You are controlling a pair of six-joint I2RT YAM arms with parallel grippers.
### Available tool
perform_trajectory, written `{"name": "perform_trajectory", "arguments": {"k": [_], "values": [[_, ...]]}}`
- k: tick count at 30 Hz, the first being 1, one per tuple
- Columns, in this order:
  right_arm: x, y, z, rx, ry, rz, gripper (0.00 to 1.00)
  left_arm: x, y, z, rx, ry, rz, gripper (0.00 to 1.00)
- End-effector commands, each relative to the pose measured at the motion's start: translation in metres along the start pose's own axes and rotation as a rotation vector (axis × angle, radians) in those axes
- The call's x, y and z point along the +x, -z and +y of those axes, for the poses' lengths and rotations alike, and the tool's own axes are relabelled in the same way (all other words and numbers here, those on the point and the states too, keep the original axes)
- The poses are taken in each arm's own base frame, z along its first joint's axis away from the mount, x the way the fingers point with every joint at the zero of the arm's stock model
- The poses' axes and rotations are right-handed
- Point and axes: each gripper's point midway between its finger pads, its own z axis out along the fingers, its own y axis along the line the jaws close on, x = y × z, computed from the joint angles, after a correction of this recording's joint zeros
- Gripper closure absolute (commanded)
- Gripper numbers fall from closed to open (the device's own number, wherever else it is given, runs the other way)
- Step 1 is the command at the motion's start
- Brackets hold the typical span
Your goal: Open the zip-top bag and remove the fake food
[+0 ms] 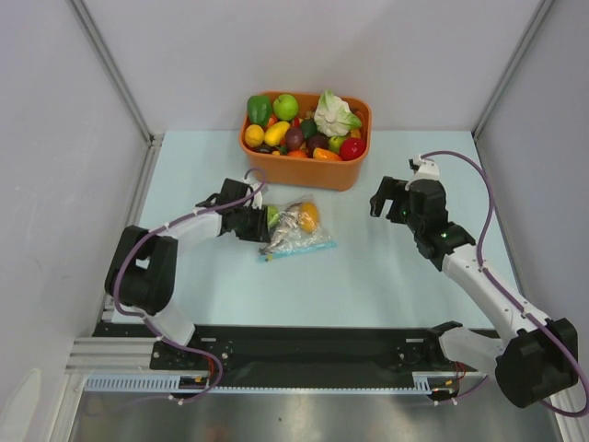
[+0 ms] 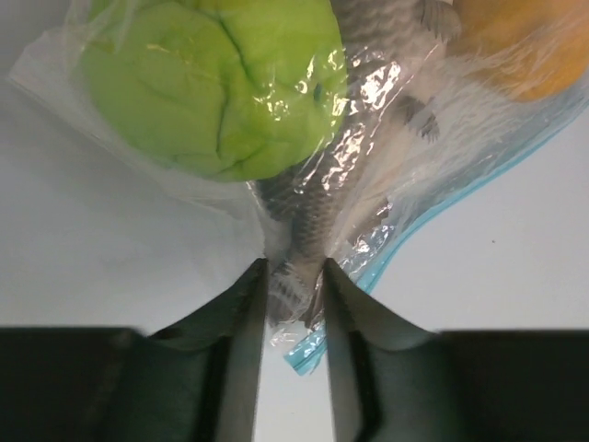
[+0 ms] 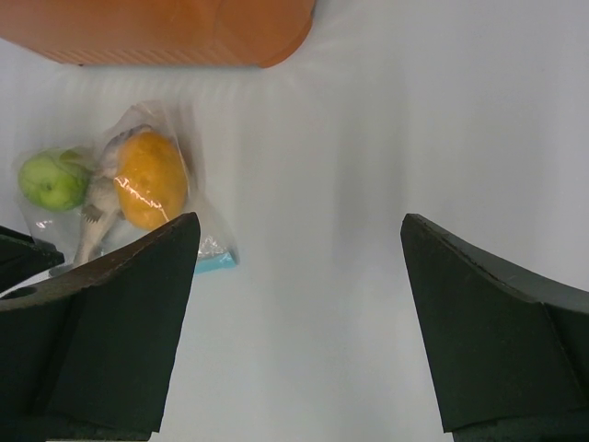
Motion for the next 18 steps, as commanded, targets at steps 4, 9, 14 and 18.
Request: {"name": "perform_trajectory", "arguments": {"k": [4, 9, 14, 18], "values": [[-0.01, -0.002, 0.008, -0.014, 0.0, -0.03, 0.05, -0.023, -0.001, -0.014, 0.062, -0.034, -0.047, 1.0], [-0.007, -0.005, 0.024, -0.042, 0.06, -0.016, 0.05, -0.029, 0.007, -0.027, 0.116, -0.046, -0.048, 1.0], [-0.003, -0.008, 0.065, -0.139, 0.204, 0.009, 0.05, -0.046, 0.031, -0.054, 0.212, -0.032, -0.038, 1.0], [0.009, -0.001, 0.117, -0.264, 0.351, 0.019, 0.05, -0.058, 0.041, -0.075, 0.303, 0.006, 0.04, 1.0]]}}
